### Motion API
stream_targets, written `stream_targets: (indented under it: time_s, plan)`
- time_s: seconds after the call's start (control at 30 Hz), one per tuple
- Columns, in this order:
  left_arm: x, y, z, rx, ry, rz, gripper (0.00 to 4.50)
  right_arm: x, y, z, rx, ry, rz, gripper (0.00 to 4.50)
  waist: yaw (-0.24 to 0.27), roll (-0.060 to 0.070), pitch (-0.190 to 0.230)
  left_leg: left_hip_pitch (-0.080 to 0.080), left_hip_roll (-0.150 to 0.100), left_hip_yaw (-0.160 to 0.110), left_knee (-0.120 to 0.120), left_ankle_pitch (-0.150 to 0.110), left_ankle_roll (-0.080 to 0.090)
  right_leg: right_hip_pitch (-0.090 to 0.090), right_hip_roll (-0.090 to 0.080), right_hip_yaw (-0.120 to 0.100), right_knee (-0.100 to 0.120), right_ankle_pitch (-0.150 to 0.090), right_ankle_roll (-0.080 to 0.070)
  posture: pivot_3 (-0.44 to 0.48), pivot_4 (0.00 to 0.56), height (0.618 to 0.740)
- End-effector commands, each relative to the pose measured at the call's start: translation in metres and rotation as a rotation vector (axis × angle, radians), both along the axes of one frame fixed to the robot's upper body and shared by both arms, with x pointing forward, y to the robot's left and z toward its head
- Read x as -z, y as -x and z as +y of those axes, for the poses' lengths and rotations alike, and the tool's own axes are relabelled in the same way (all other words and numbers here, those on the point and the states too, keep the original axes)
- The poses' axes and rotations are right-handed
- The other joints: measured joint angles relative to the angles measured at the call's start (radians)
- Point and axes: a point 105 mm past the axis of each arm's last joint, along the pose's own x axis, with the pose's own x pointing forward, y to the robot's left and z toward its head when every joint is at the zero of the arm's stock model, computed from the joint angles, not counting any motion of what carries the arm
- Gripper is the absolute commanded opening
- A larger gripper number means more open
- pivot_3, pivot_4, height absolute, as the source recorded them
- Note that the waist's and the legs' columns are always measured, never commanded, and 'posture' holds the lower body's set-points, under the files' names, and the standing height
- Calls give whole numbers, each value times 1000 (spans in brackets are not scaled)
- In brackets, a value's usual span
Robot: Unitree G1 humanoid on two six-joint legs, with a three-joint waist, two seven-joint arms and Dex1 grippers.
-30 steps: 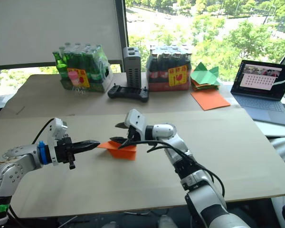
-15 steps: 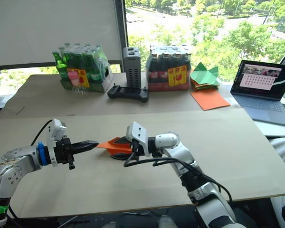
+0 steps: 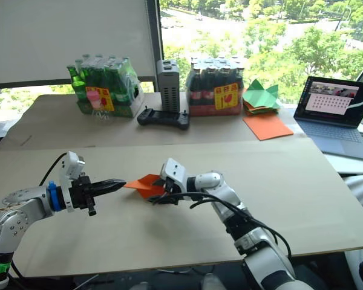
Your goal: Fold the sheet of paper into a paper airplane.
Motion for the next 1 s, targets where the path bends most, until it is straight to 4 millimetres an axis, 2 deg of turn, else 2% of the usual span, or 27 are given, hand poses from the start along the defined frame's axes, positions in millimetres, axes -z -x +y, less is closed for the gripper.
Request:
stream_targets:
  time_s: [0.03,0.43,0.67,0.73,1.0]
  plan:
    - [-10,4,-4,14,9,-38,0,-20,-10,2,17,-31,-68,2883,0,0,0,0,0,0,0,0,0,0,0,0,0,0,0,0,150,740]
    - [-8,4,-8,19,23,-30,0,-29,-21,6,-11,36,-164,2883,-1,0,0,0,0,0,0,0,0,0,0,0,0,0,0,0,150,740]
    - [-6,4,-10,21,29,-26,0,-46,-29,10,-12,14,-169,2883,-1,0,0,0,0,0,0,0,0,0,0,0,0,0,0,0,150,740]
    - [-6,4,-10,20,29,-27,0,-45,-32,9,-13,43,-186,2883,0,0,0,0,0,0,0,0,0,0,0,0,0,0,0,0,150,740]
    - [-8,5,-9,14,30,-29,0,-15,-40,-2,-21,221,-190,2883,-1,0,0,0,0,0,0,0,0,0,0,0,0,0,0,0,150,740]
